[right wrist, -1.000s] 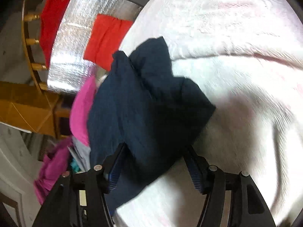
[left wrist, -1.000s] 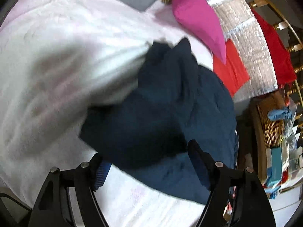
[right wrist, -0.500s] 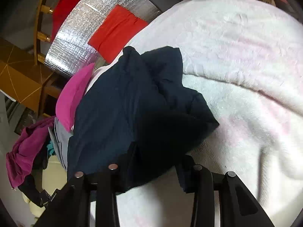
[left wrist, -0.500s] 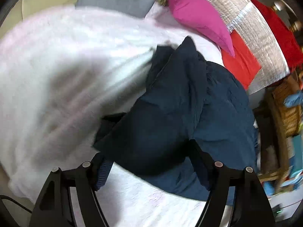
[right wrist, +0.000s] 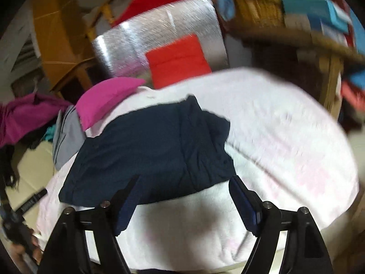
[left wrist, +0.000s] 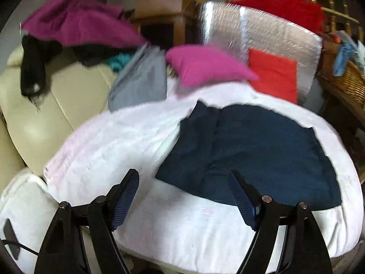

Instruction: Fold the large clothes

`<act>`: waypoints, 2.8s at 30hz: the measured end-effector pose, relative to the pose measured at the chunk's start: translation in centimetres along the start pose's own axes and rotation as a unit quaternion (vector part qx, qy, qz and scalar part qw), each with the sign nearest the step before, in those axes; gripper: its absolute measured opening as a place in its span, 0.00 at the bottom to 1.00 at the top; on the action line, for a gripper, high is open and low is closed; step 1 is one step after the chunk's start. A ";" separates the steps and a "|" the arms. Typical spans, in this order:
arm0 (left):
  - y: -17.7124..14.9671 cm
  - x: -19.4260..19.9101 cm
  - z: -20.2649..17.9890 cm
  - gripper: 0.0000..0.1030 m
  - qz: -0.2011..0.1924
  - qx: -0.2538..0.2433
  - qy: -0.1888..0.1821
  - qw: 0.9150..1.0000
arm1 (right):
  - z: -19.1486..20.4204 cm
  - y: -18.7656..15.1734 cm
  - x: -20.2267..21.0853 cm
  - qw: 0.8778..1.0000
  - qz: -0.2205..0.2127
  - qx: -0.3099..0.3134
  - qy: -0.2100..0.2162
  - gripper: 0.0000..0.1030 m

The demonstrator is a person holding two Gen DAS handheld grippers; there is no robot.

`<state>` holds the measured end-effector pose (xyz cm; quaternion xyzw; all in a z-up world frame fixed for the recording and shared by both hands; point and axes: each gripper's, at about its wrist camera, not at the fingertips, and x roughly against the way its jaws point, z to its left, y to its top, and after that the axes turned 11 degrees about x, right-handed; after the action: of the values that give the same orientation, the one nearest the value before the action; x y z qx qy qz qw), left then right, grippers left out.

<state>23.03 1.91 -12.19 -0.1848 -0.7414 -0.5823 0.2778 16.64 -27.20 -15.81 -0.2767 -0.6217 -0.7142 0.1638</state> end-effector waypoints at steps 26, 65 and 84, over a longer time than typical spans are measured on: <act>-1.4 26.1 -2.8 0.95 -0.195 -0.081 -0.031 0.977 | 5.5 -0.7 21.4 0.989 -0.100 0.068 -0.080 0.87; 2.0 25.9 0.1 0.98 -0.186 -0.041 -0.048 0.980 | 13.1 1.5 20.8 0.990 -0.065 0.111 -0.053 0.88; 5.7 20.7 -3.0 0.98 -0.167 -0.044 -0.042 0.984 | 11.7 5.9 14.9 0.992 -0.050 0.100 -0.051 0.88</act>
<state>10.89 -0.54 5.65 -0.0951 -0.7463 -0.6444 0.1368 10.50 -15.13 -1.35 -0.2639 -0.7105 -0.6406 0.1228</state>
